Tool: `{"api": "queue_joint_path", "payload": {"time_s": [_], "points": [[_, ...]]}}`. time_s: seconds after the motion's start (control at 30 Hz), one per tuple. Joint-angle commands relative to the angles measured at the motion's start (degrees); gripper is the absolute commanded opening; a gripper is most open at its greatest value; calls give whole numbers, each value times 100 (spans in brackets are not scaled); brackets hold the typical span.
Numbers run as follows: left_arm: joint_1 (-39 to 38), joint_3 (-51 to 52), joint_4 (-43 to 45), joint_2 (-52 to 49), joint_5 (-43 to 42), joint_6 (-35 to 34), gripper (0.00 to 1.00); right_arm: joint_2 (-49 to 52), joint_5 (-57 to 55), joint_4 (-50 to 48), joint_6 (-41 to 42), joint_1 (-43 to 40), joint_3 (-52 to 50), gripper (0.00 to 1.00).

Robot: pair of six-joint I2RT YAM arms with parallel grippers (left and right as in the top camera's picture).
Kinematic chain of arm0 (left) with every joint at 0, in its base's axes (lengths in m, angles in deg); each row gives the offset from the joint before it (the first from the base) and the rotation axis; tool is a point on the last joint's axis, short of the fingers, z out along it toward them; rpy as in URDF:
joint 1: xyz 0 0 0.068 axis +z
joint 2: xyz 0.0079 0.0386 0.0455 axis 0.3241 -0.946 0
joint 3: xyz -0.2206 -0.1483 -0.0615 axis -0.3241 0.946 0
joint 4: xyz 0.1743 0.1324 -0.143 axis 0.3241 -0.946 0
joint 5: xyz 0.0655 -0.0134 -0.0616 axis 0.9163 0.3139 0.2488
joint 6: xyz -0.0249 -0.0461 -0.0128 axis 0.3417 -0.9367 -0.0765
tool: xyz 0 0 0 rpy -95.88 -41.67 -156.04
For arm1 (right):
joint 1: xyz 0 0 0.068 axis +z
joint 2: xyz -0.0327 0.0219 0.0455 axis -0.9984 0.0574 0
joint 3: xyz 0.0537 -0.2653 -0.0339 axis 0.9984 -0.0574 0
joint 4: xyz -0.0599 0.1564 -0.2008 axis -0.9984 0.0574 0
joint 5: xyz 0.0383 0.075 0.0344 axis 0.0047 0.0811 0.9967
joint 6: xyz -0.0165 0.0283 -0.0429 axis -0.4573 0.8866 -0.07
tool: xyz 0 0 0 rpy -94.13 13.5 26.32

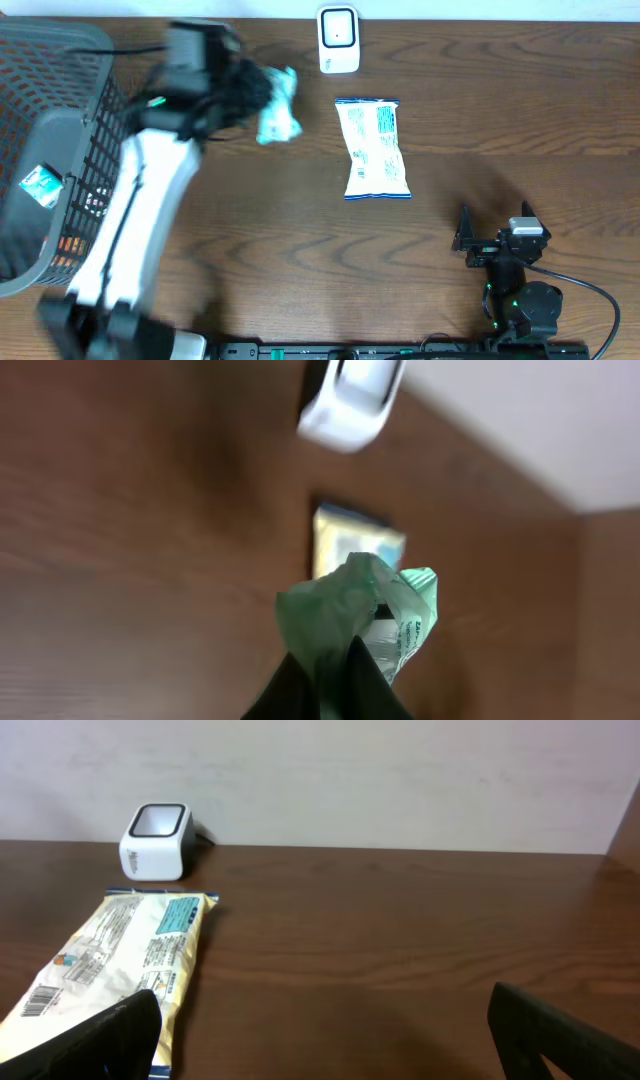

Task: Scan the item barcode

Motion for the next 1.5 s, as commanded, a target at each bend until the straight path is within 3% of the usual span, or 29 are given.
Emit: {"api": "queue_joint_path", "payload": {"time_s": [0.0,0.3,0.43,0.53,0.77,0.93,1.13,1.3,1.47], "points": [[-452,-59,140,-815,205,13,7,-13,-44,24,59,44,-9,99],[-1141,-59,798,-2273,387,-79,8,-15,-44,24,59,44,-11,99],[-1213,-59,911,-2492,678,-216,16,-15,-44,24,59,44,-9,99],[-1235,-59,1023,-2492,675,-225,38,-15,-44,24,59,44,-9,99],[-863,-293,938,-2033,673,448,44,-15,-44,24,59,44,-11,99],[-181,-461,793,-811,723,1054,61,-15,-44,24,59,44,-9,99],[1283,-461,542,758,1606,1220,68,-15,-44,24,59,44,-11,99],[2780,-459,116,1495,2166,1217,83,-15,-44,24,59,44,-11,99],[4100,-457,-804,1543,2898,992,97,-15,-44,24,59,44,-9,99]]}}
